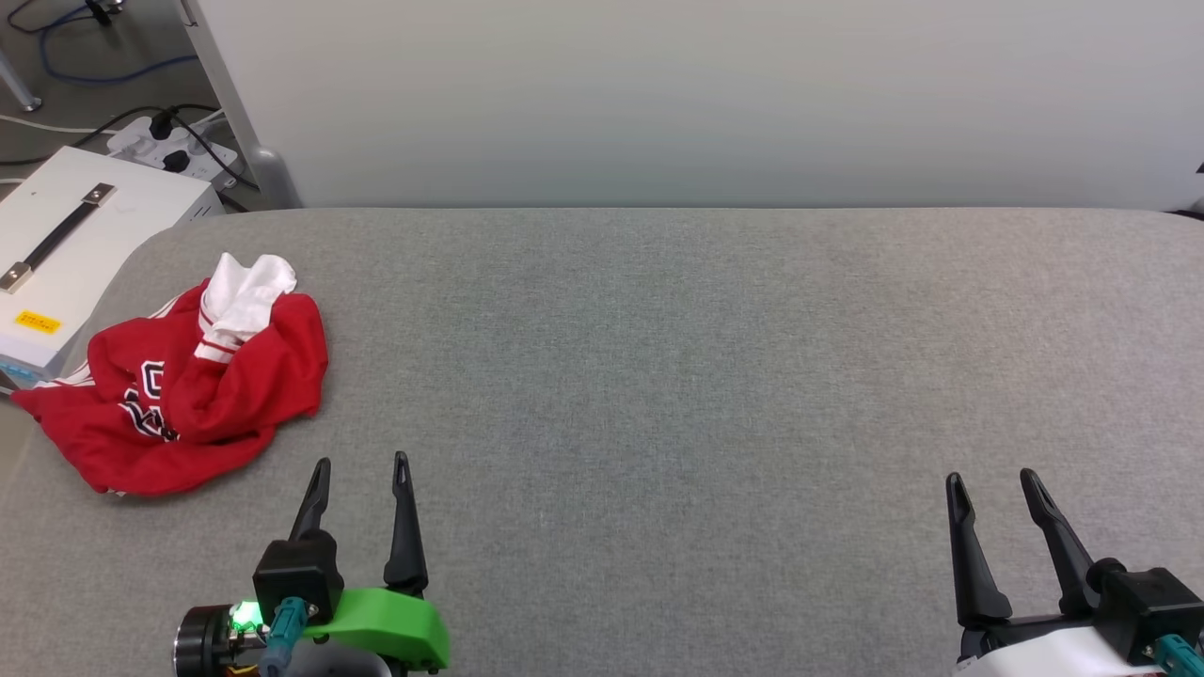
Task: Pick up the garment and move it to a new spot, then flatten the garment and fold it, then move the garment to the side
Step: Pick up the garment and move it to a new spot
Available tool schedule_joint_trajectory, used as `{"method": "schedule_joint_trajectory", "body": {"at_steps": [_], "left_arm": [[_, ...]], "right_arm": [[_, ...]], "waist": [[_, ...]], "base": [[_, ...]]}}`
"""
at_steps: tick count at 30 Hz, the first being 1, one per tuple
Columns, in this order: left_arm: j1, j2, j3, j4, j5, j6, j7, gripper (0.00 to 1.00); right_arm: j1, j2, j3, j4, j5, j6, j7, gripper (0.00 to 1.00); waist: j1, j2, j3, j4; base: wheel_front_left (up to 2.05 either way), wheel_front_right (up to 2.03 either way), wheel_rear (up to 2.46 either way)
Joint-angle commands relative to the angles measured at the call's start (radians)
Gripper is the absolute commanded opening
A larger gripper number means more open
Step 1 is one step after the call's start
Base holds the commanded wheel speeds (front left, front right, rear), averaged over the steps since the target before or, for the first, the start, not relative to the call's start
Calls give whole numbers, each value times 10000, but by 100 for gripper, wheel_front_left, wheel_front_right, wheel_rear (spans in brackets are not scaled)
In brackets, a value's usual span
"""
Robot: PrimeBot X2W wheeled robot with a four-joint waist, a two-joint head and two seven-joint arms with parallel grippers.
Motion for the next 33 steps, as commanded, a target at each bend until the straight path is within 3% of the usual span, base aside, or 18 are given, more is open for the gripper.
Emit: {"method": "schedule_joint_trajectory", "body": {"at_steps": [1,14,33], "left_arm": [[135,-43,-13,51,-41,64,-68,100],[-61,-43,151,66,-120,82,-68,100],[-285,-43,494,215,-445,86,-68,100]], "right_arm": [[155,15,13,-34,71,-9,-91,100],[132,15,203,-94,-42,-9,-91,100],[-55,15,472,-178,-394,-9,-91,100]], "waist": [[0,-1,-11,19],[0,-1,160,912],[0,-1,455,3255]], "base": [[0,0,0],[0,0,0],[0,0,0]]}}
